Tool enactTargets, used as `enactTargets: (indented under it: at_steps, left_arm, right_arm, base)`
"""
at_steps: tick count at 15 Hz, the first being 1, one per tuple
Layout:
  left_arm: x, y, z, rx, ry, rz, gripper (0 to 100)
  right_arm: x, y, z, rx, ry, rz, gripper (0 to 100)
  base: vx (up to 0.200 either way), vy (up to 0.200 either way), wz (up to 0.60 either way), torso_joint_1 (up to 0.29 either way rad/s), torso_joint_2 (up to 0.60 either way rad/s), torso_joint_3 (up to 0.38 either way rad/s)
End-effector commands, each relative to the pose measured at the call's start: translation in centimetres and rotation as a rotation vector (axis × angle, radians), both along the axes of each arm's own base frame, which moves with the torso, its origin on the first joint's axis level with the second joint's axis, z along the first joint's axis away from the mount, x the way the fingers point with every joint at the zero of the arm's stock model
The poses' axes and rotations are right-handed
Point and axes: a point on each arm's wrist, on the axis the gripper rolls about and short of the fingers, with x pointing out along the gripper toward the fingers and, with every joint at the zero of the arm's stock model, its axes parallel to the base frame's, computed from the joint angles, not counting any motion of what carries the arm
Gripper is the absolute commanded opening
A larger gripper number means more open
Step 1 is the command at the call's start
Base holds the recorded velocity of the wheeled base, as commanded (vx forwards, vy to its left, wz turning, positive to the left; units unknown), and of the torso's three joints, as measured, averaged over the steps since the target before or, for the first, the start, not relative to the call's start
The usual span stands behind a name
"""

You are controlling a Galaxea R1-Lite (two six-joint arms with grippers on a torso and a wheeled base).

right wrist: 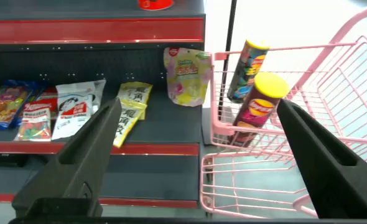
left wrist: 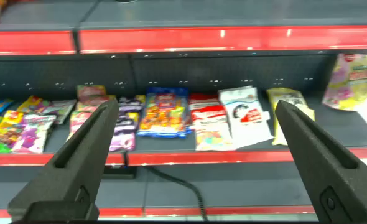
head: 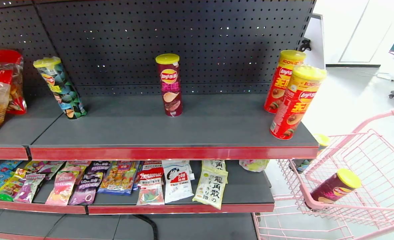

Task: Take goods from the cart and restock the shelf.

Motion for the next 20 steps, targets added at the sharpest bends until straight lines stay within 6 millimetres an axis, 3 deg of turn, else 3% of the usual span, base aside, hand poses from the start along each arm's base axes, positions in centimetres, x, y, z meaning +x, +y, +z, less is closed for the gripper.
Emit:
enactTargets:
  at_steps: [1, 5, 7, 17, 20]
  left_arm:
    - [0.01, 0.0, -0.01, -0.001, 0.002, 0.0, 100]
    - [0.01, 0.0, -0.01, -0.001, 0.002, 0.0, 100]
    - [0.01, 0.0, -0.01, 0.001, 0.002, -0.001, 100]
    - [0.01, 0.0, -0.01, 0.001, 0.002, -0.001, 100]
    - [0.01, 0.0, -0.01, 0.001, 0.002, -0.001, 100]
  right_arm:
    - [0.0, 0.0, 0.0, 0.0, 0.0, 0.001, 100]
    - [0.0, 0.0, 0.0, 0.003, 0.0, 0.001, 100]
    - [0.0, 0.0, 0.0, 0.003, 0.0, -0.001, 100]
    - [0.0, 0.0, 0.0, 0.004, 0.0, -0.001, 100]
    - [0.0, 0.0, 0.0, 0.001, 0.0, 0.002, 100]
  base:
    - [0.0, -0.2, 0.0, 0.002, 0.01, 0.007]
    - [0.0, -0.2, 0.0, 0.004, 0.0, 0.001]
    - [0.0, 0.0, 0.0, 0.0, 0.0, 0.0]
    - [0.0, 0.0, -0.6, 0.002, 0.0, 0.003]
    - [0.0, 0.0, 0.0, 0.0, 0.0, 0.0]
